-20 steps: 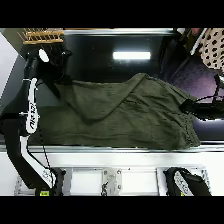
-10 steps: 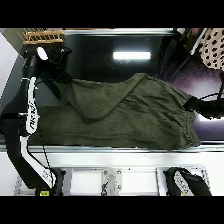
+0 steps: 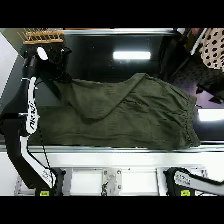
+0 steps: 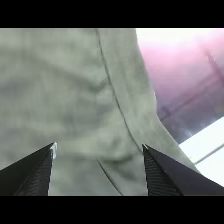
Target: Fold the clothes and pants, and hang the long-sleeved shirts on hangers.
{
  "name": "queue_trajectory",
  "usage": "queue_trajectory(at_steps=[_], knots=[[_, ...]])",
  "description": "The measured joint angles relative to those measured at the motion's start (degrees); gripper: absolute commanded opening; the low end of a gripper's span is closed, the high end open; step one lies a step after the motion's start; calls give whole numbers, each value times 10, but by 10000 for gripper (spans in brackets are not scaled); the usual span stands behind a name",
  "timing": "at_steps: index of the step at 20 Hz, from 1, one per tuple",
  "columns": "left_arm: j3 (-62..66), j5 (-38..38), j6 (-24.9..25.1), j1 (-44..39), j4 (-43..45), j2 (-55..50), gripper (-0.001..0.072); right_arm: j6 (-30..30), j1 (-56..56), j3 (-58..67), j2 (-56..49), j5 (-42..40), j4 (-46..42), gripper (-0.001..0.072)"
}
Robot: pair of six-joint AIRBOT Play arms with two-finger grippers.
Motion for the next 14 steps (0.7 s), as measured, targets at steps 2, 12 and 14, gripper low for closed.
queue_trajectory(at_steps=[2,12,14], knots=[[0,0,-1,0,0,0,7,50,-3,62,-72,4,-4,584],[0,-9,0,0,0,0,7,203,-77,189,-286,-38,143,427],[0,-14,0,0,-1,0,7,202,-85,193,-303,-61,165,564]])
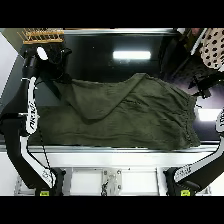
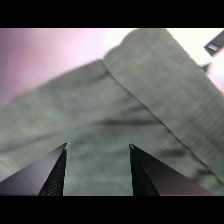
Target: Fold the clothes and pants, and hang the long-sleeved shirts on hangers.
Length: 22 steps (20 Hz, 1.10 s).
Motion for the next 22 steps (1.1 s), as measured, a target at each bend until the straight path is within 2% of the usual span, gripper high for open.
queue_trajectory(at_steps=[1,5,7,8,9,22], knots=[[0,-3,0,0,0,0,7,-1,-2,1,-7,-12,7,607],[0,-12,1,0,0,0,7,-9,-9,2,-28,-39,25,604],[0,-15,1,0,0,0,7,-9,-13,2,-36,-44,33,578],[0,-16,1,0,0,0,7,-10,-14,2,-40,-45,37,521],[0,-16,1,0,0,0,7,-11,-16,2,-44,-46,41,510],[0,-31,0,0,0,0,7,-14,-21,3,-71,-56,54,509]])
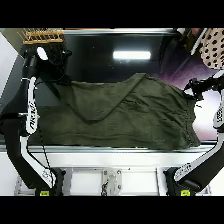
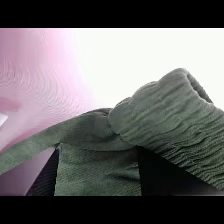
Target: Fold the clothes and pants, and hang the long-sleeved shirts on hangers.
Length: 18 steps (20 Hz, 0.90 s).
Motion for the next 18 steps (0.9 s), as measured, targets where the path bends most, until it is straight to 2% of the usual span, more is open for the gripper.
queue_trajectory(at_steps=[1,3,6,8,10,11,15,17,18], knots=[[0,0,0,0,0,0,7,0,0,0,0,0,0,505],[0,-2,0,0,0,0,7,0,0,0,-1,0,0,337],[0,-2,0,0,0,0,7,0,0,0,-2,-3,0,332],[0,-2,0,0,0,0,7,-2,0,0,-2,-3,0,128],[0,-2,0,0,0,0,7,-4,0,0,-2,-5,-1,100],[0,-2,0,0,0,0,7,-6,0,0,-2,-7,-1,51],[0,-1,0,0,0,0,7,-17,0,9,-1,-10,-2,55],[0,-1,0,0,1,0,7,-43,0,20,2,-11,2,91],[0,-1,0,0,1,0,7,-73,0,28,5,-11,9,329]])
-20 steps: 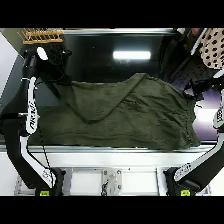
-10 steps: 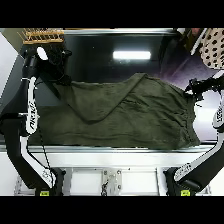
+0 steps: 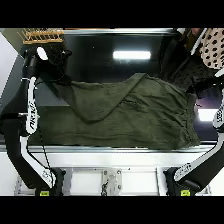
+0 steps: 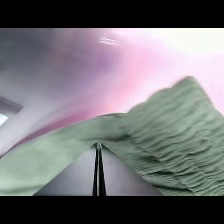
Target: Fold the clothes and pants, and hang the long-sleeved shirts on hangers.
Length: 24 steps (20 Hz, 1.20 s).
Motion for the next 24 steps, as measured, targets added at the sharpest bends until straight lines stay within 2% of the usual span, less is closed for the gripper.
queue_trajectory(at_steps=[1,2,6,9,13,18,24], knots=[[0,0,0,0,0,0,7,-38,0,7,4,0,6,596],[0,1,0,0,0,0,7,-89,0,14,10,1,13,647],[0,0,0,0,0,0,7,-294,0,28,27,16,9,647],[0,-2,0,0,0,0,7,-426,0,32,24,21,-11,647],[0,-14,0,0,0,0,7,-551,-2,33,6,23,-24,647],[0,-15,0,0,-2,0,7,-638,-3,33,-13,24,-14,647],[0,-16,0,0,-4,0,7,-672,-3,33,-31,24,-5,646]])
